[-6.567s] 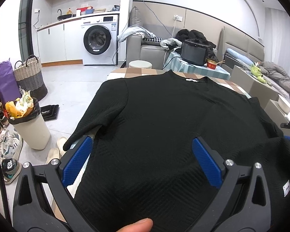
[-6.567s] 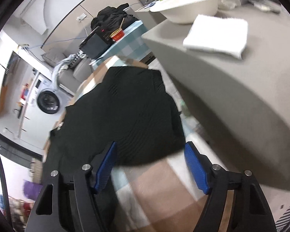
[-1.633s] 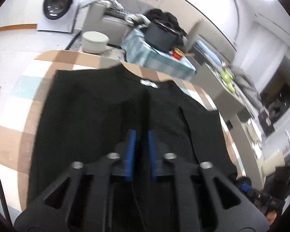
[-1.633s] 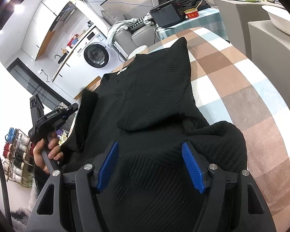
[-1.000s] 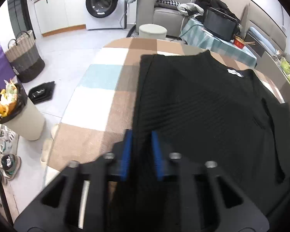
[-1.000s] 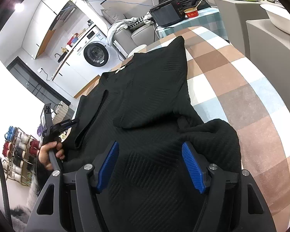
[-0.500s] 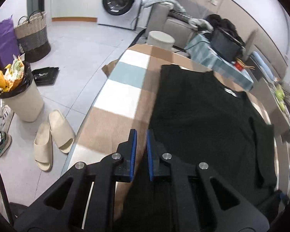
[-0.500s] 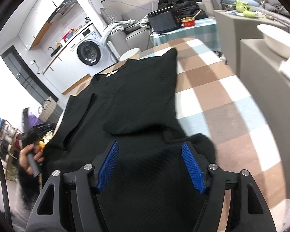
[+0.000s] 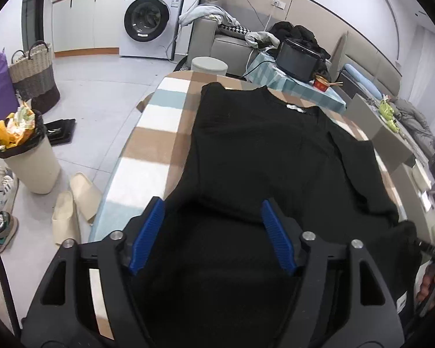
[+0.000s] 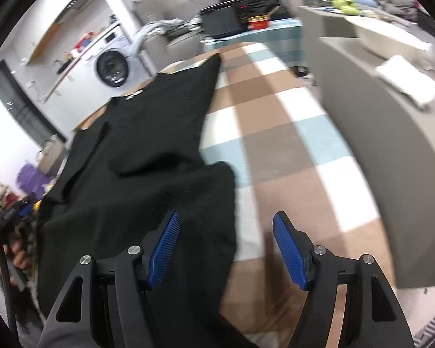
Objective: Fold small clothes
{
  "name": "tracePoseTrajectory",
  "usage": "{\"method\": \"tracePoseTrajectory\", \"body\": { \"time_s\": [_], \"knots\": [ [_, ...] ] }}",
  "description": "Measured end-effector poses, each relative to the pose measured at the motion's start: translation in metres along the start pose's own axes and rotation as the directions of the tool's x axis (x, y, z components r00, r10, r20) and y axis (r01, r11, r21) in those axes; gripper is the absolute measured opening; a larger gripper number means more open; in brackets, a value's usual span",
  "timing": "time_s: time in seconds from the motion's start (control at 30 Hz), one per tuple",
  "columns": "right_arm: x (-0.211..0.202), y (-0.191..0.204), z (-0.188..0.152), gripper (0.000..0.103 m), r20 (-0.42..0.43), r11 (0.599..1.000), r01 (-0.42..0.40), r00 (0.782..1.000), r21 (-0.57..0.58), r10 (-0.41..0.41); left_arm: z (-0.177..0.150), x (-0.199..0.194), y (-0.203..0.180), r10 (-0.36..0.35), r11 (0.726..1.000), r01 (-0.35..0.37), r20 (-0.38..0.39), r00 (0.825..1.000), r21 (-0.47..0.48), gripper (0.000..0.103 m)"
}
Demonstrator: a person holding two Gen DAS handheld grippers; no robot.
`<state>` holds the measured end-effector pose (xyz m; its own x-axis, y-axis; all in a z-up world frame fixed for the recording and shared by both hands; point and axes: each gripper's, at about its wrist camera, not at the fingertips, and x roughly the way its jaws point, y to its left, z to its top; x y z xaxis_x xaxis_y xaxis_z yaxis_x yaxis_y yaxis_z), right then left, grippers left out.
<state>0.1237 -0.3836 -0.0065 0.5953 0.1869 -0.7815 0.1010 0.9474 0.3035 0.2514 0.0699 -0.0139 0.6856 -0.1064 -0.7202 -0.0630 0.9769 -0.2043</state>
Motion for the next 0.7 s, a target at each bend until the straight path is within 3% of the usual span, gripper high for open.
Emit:
{"method": "tracePoseTrajectory", "body": {
  "time_s": [0.03,0.1,0.13,0.17,0.33,0.5,0.7],
  "knots": [
    [0.002,0.003,0.001,0.059,-0.001,1.000,-0.020,1.000,-0.011,0.020,-0.006,-0.005,0.001,0.010,1.000,-0.010,-0.001,1.000,0.003,0.071],
    [0.008,0.009,0.004,0.020,-0.025,0.999,-0.032,0.999,-0.035,0.031,-0.016,-0.014,0.005,0.020,1.000,-0.020,-0.007,1.000,-0.001,0.072],
    [0.010,0.012,0.003,0.012,-0.042,0.998,-0.032,0.999,-0.052,0.030,-0.021,-0.018,0.007,0.027,1.000,-0.027,-0.008,1.000,-0.003,0.072],
    [0.010,0.013,0.001,0.010,-0.044,0.997,-0.037,0.998,-0.061,0.034,-0.025,-0.022,0.010,0.035,0.999,-0.035,-0.007,0.999,-0.007,0.072],
    [0.001,0.010,-0.022,0.012,-0.103,0.997,0.004,0.995,-0.079,-0.012,-0.047,-0.032,0.029,0.070,0.997,-0.071,-0.037,0.997,-0.030,0.072],
    [-0.013,0.015,-0.006,0.045,-0.027,0.996,0.029,0.999,-0.085,-0.031,-0.053,-0.022,0.036,0.116,0.993,-0.117,-0.067,0.991,-0.010,0.072],
    [-0.011,0.030,0.030,0.050,0.024,0.991,0.039,0.999,-0.129,-0.036,-0.046,-0.005,0.045,0.120,0.993,-0.120,-0.092,0.989,0.007,0.072]
  ]
}}
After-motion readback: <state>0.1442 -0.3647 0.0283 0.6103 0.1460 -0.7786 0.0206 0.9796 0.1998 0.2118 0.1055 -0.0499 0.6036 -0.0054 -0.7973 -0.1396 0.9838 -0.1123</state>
